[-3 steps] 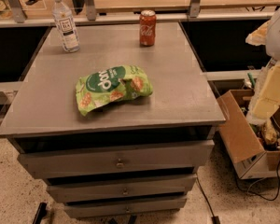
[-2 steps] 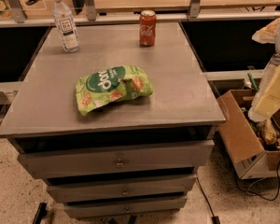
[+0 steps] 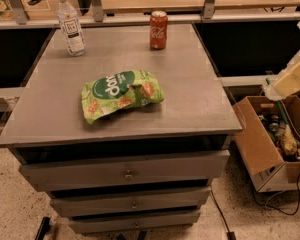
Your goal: Pick coke can
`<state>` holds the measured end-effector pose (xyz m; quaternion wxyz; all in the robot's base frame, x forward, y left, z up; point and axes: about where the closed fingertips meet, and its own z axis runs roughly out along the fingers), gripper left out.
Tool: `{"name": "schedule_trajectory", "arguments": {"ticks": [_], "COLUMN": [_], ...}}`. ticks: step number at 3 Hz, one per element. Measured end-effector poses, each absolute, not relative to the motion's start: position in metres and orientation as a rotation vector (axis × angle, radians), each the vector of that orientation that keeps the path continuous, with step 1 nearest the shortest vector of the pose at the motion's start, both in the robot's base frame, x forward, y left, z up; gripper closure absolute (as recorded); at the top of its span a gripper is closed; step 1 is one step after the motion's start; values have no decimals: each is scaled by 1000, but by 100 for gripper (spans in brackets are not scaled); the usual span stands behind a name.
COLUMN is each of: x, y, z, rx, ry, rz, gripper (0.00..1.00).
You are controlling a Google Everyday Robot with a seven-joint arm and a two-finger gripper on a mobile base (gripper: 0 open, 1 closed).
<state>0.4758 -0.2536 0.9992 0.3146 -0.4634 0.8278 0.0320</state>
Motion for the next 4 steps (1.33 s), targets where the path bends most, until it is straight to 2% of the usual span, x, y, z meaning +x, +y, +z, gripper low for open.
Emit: {"name": "schedule_trajectory", "arguments": {"ticks": [3,4], "x": [582,582], "y": [-270,-270], "z": [1029,1029], "rx": [-599,-599], "ry": [2169,2169], "rz": [223,223], "gripper": [0,0]}}
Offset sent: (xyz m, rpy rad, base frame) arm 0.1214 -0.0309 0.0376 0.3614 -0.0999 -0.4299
